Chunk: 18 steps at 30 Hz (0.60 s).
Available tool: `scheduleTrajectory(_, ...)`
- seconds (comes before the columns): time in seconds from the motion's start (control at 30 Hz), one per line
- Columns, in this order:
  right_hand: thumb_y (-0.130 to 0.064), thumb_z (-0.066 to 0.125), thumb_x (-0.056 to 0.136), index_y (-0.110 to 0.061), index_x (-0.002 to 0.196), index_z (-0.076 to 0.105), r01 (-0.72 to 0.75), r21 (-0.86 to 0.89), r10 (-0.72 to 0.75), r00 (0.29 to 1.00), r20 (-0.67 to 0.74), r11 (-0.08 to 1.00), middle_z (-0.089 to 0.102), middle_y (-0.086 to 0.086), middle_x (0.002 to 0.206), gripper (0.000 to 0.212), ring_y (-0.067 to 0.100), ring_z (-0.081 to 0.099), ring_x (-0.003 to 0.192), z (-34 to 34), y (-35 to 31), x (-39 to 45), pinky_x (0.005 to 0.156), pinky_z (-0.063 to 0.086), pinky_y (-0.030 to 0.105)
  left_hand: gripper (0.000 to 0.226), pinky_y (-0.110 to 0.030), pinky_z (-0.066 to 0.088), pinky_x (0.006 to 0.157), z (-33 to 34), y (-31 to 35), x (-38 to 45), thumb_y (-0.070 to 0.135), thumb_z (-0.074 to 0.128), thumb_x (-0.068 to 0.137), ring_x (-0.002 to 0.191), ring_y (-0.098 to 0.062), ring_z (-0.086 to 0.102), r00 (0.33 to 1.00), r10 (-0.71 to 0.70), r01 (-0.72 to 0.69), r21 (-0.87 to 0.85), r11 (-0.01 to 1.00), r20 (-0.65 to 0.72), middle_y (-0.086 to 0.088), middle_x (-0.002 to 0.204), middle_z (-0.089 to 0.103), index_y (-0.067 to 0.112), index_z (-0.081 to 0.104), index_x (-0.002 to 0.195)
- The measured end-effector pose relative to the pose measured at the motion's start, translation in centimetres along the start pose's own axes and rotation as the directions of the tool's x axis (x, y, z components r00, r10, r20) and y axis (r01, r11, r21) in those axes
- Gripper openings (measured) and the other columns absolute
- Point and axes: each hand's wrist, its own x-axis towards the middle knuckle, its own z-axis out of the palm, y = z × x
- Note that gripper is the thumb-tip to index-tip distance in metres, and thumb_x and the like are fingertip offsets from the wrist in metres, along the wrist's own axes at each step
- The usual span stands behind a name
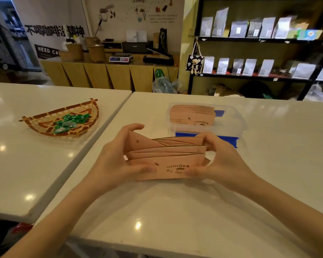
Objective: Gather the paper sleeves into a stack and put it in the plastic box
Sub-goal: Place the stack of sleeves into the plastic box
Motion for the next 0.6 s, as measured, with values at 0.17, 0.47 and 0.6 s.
scheduleTrajectory(0.17, -0.022, 0.084, 0.054, -0.042, 0.101, 0.047, 0.064, -0.159, -0.087, 0.986, -0.141, 0.985, 0.061, -0.038, 0.092, 0.063, -0.016, 0.053, 0.095, -3.8, 1.5, -1.9, 0.075, 0.042, -0.001, 0.083, 0.000, 0.043, 0.070, 3.7, 1.7, 2.2, 0.016, 0.083, 0.055, 0.093, 0.014, 0.054, 0.991, 0.131, -0.131, -0.016, 0.991, 0.039, 0.023, 0.096, 0.056, 0.048, 0.031, 0.111)
scheduleTrajectory(0.47, -0.060, 0.060, 0.061, -0.063, 0.117, 0.030, 0.036, -0.419, -0.111, 0.982, -0.155, 0.907, 0.050, -0.027, 0.118, 0.063, 0.003, 0.047, 0.112, -5.3, 3.9, -3.4, 0.096, 0.034, 0.018, 0.094, 0.006, 0.039, 0.067, 7.7, 2.6, 3.6, 0.045, 0.071, 0.051, 0.088, 0.023, 0.053, 0.979, 0.153, -0.145, -0.069, 0.987, 0.132, 0.026, 0.096, 0.051, 0.061, 0.009, 0.119)
scheduleTrajectory(0.6, -0.058, 0.057, 0.063, -0.043, 0.126, 0.035, 0.037, -0.485, -0.108, 0.987, -0.121, 0.874, 0.045, -0.020, 0.118, 0.068, 0.003, 0.042, 0.114, -5.0, 5.0, -3.0, 0.098, 0.030, 0.019, 0.087, 0.007, 0.037, 0.068, 7.7, 1.5, 3.8, 0.039, 0.074, 0.057, 0.096, 0.022, 0.048, 0.972, 0.169, -0.167, -0.026, 0.986, 0.164, 0.024, 0.104, 0.048, 0.062, 0.014, 0.116)
